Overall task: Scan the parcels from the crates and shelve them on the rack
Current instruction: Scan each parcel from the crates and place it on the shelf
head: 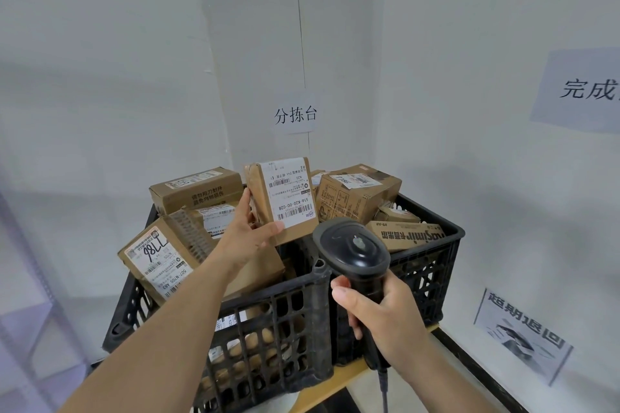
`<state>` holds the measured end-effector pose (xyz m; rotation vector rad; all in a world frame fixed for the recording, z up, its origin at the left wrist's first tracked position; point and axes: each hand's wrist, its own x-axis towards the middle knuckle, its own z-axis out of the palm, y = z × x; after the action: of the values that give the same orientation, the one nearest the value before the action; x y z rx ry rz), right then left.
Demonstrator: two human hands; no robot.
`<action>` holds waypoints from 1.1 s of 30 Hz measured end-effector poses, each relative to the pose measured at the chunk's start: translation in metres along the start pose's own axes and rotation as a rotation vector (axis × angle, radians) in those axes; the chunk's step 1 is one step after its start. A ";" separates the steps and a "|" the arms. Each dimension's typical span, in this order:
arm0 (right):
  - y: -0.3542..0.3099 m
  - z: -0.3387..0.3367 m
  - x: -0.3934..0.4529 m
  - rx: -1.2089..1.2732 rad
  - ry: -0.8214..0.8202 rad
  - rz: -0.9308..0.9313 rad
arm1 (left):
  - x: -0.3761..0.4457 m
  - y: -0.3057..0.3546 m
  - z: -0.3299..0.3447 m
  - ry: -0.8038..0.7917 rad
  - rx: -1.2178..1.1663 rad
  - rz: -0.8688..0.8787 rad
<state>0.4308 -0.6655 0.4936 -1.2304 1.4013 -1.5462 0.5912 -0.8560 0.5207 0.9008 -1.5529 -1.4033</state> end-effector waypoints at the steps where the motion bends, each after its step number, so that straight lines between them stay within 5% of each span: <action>1: -0.002 -0.002 0.001 -0.013 0.015 -0.016 | 0.000 0.000 0.001 -0.005 -0.007 -0.006; 11: -0.041 -0.036 0.023 -0.293 0.378 -0.211 | -0.008 0.012 0.039 -0.150 0.013 -0.016; 25: -0.051 -0.085 -0.022 -0.366 0.684 -0.270 | -0.025 0.042 0.134 -0.532 -0.106 0.063; 33: -0.078 -0.137 -0.096 -0.451 0.998 -0.299 | -0.064 0.071 0.211 -0.927 0.068 0.275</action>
<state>0.3369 -0.5202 0.5574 -0.9383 2.3710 -2.2985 0.4239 -0.7065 0.5787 0.0011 -2.2900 -1.6592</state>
